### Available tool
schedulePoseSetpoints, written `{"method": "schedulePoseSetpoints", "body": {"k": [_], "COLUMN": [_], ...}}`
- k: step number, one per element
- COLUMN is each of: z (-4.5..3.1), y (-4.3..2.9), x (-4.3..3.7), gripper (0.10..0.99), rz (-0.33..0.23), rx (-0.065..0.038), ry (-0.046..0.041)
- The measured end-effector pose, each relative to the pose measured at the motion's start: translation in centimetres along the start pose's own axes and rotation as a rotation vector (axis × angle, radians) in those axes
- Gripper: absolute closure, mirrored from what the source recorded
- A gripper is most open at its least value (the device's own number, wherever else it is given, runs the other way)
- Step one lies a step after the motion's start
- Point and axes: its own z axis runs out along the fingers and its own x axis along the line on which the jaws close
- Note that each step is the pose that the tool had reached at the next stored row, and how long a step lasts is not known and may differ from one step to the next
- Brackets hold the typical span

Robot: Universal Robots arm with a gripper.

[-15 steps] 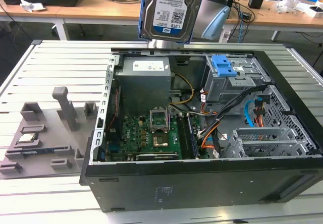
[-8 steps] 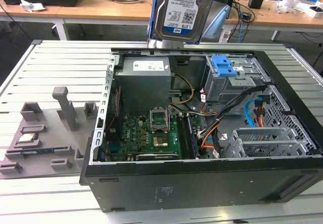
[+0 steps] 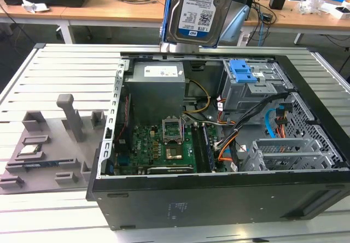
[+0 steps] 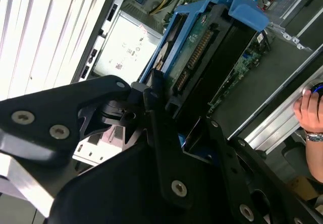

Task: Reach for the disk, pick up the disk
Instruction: 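Pick up the disk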

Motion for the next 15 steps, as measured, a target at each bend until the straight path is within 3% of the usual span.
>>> {"method": "schedulePoseSetpoints", "body": {"k": [7, 15], "z": [0.02, 0.13], "y": [0.0, 0.03], "x": [0.55, 2.56], "gripper": [0.725, 0.725], "rz": [0.0, 0.0], "rx": [0.0, 0.0], "ry": [0.0, 0.0]}}
